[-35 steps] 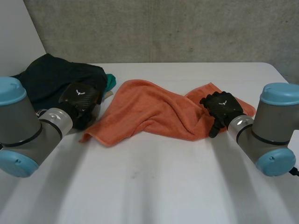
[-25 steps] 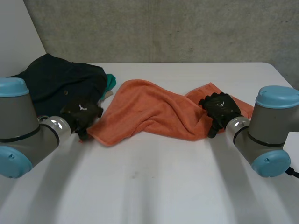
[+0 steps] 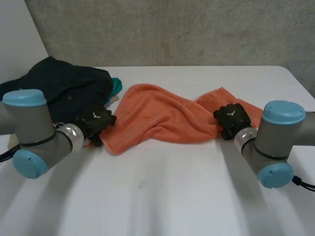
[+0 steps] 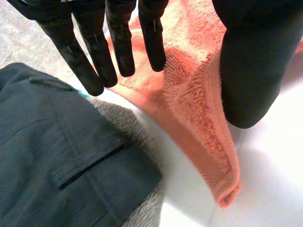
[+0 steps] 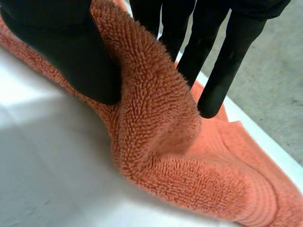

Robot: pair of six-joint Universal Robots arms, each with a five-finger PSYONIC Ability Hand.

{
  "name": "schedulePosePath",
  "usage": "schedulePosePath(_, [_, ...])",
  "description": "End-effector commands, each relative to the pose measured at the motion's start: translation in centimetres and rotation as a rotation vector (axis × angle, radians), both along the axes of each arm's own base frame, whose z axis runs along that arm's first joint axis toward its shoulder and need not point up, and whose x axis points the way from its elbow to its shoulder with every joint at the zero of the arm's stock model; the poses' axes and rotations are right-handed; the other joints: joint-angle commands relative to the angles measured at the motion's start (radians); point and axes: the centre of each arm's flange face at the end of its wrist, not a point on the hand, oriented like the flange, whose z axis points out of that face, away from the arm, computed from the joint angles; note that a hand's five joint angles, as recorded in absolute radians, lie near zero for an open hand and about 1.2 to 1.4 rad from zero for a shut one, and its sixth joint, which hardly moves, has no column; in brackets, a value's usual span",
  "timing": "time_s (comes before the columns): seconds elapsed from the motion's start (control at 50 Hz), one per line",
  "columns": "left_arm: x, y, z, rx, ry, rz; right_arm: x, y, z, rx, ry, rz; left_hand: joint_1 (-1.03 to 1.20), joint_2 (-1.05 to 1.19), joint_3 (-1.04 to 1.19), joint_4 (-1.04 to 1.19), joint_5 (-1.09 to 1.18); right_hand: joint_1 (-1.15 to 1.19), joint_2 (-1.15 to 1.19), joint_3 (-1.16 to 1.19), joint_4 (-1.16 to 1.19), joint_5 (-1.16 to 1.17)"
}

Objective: Fold the laundry.

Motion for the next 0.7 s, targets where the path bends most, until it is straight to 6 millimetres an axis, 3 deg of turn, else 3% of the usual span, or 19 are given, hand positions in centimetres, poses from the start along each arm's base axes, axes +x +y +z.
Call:
schedulePosePath(0.02, [-0.8,0.6,-0.4,0.009,-0.009,-0.016,0.0,0.4,1.8,-0.021,-0.048,0.001,0.336,0.333,0.342,0.329,0.327,0.274,0.224,0.217,0.206,0.242])
schedulePosePath(0.1, [-1.1,0.4,0.1,-0.012,-0.015,-0.013,-0.1,0.7,3.2,-0.039,-0.058,-0.001,0.888,0.885,0.894,0.88,0.878,0.274,0.224,0.217,0.206,0.242])
schedulePosePath(0.2, [-0.8,0.7,3.2,-0.063,-0.007,0.03,-1.1,0.9,6.8,-0.089,-0.073,-0.019,0.889,0.886,0.895,0.882,0.88,0.274,0.224,0.217,0.206,0.242])
schedulePosePath(0.26, [-0.9,2.4,7.5,-0.121,0.048,0.028,-2.7,0.7,10.4,-0.145,-0.09,-0.056,0.889,0.886,0.895,0.882,0.88,0.274,0.224,0.217,0.206,0.242])
schedulePosePath(0.28, [-1.1,3.7,10.5,-0.166,0.105,0.026,-3.3,0.5,11.5,-0.166,-0.095,-0.068,0.889,0.886,0.895,0.882,0.88,0.274,0.224,0.217,0.206,0.242])
schedulePosePath(0.3, [-1.1,4.4,12.2,-0.193,0.141,0.03,-4.3,0.3,13.9,-0.22,-0.108,-0.083,0.889,0.886,0.895,0.882,0.88,0.274,0.224,0.217,0.206,0.242])
schedulePosePath(0.34, [-1.0,5.8,15.5,-0.243,0.223,0.031,-5.2,0.0,16.6,-0.289,-0.124,-0.089,0.889,0.886,0.895,0.882,0.88,0.274,0.224,0.217,0.206,0.242])
schedulePosePath(0.36, [-0.9,7.3,18.6,-0.289,0.309,0.029,-5.8,-0.2,19.1,-0.352,-0.136,-0.079,0.889,0.886,0.895,0.882,0.88,0.274,0.224,0.217,0.206,0.242])
schedulePosePath(0.44, [-0.5,10.3,24.6,-0.374,0.48,0.012,-5.5,-0.9,22.7,-0.449,-0.157,0.004,0.889,0.886,0.895,0.882,0.88,0.274,0.224,0.217,0.206,0.242])
schedulePosePath(0.46, [-0.6,10.4,24.9,-0.371,0.5,0.012,-5.3,-1.1,23.1,-0.457,-0.162,0.023,0.889,0.886,0.895,0.882,0.88,0.274,0.224,0.217,0.206,0.242])
schedulePosePath(0.5, [-0.8,10.7,25.5,-0.366,0.521,0.012,-4.9,-1.8,23.5,-0.469,-0.166,0.045,0.889,0.886,0.895,0.882,0.88,0.274,0.224,0.217,0.206,0.242])
schedulePosePath(0.58, [-1.1,11.6,26.1,-0.34,0.511,0.019,-3.2,-3.9,22.2,-0.449,-0.173,0.075,0.889,0.886,0.895,0.882,0.88,0.274,0.224,0.217,0.206,0.242])
schedulePosePath(0.66, [-1.6,11.3,23.9,-0.245,0.462,0.042,-0.6,-5.8,18.3,-0.395,-0.16,0.116,0.889,0.886,0.895,0.882,0.88,0.274,0.224,0.217,0.206,0.242])
schedulePosePath(0.7, [-2.2,11.1,21.6,-0.165,0.421,0.049,0.8,-6.6,15.0,-0.347,-0.139,0.146,0.889,0.886,0.895,0.882,0.88,0.274,0.224,0.217,0.206,0.242])
